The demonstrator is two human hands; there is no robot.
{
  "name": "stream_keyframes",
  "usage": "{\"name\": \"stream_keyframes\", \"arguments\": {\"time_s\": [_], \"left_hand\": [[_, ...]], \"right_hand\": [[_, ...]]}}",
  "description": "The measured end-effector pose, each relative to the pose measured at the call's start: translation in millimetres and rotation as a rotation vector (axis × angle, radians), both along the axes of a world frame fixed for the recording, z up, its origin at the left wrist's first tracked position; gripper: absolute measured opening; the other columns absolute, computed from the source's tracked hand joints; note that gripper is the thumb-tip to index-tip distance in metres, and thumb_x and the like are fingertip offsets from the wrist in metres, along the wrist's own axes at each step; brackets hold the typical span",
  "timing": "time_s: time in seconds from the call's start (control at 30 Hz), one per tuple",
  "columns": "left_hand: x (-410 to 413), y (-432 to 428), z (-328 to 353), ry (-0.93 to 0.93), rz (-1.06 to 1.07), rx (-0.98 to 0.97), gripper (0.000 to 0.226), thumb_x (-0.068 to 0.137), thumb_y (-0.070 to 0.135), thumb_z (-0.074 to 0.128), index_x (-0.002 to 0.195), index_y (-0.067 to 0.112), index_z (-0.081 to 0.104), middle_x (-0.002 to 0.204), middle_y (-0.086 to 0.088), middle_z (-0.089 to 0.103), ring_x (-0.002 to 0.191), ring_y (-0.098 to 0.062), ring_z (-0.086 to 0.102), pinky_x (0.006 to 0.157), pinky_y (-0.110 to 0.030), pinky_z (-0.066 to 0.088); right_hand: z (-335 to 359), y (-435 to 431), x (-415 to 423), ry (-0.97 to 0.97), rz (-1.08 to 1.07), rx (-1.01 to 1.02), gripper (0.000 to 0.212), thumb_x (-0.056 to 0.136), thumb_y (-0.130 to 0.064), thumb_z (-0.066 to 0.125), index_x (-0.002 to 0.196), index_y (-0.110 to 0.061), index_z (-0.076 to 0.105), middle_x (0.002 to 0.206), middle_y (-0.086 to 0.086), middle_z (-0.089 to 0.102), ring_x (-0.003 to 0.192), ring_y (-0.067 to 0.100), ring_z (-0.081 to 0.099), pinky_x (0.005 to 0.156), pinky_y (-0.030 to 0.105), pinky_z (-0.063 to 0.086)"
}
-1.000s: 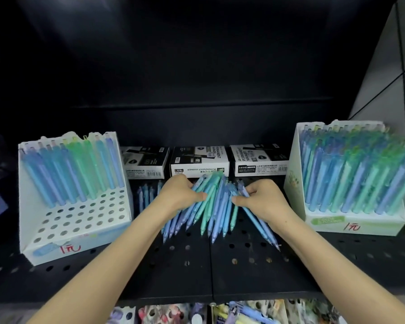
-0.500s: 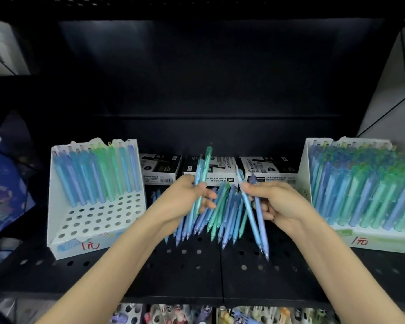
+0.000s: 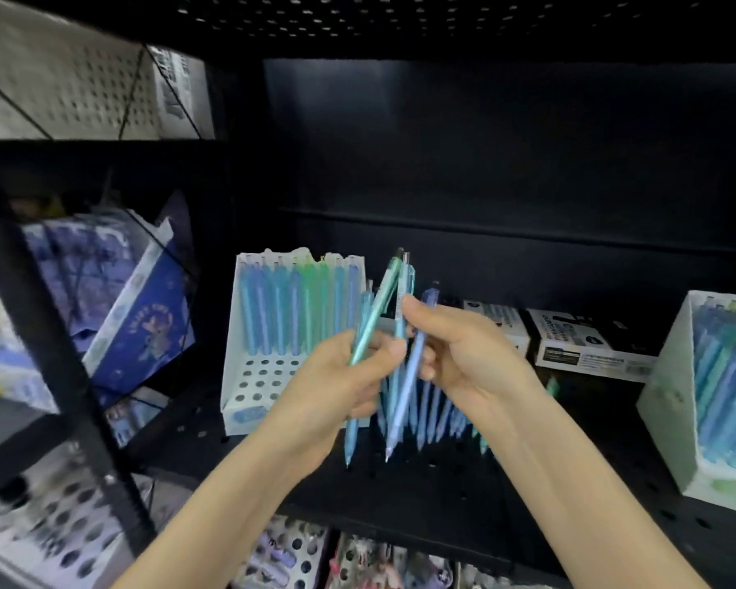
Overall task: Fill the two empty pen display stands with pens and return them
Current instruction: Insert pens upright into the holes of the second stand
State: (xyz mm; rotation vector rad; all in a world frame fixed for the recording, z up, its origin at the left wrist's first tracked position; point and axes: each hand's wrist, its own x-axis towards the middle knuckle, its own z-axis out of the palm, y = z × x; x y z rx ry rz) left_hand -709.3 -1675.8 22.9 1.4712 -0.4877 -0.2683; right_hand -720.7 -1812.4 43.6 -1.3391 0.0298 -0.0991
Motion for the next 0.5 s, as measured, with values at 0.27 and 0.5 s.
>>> {"name": "stream_keyframes", "arguments": {"time_s": [0.27,0.5], "left_hand": [[12.2,59.7,-3.5,-0.069,0.325,0.0,0.014,0.09,0.025,0.058,0.084,0.013,0.053,0.046,0.013,0.031,0.039,-0.004,0.026,0.041,-0.015,0.027],[29.0,100.4,-1.3,-0.125,0.476,0.006,0.019,0.091,0.024,0.057,0.096,0.006,0.057,0.041,0.015,0.034,0.036,-0.002,0.029,0.039,-0.011,0.029]], "right_hand": [[7.4,34.9,13.6,-0.181,-0.16,-0.17,0.028,0.091,-0.03,0.055,0.088,-0.005,0.069,0.055,0.004,0.055,0.047,0.012,0.055,0.053,0.023,0.053],[19.7,42.2,39.6,-0.377,-0.339,-0.692,0.015,0.098,-0.022,0.042,0.091,-0.019,0.054,0.085,0.008,0.065,0.062,0.01,0.064,0.071,0.037,0.057]]}}
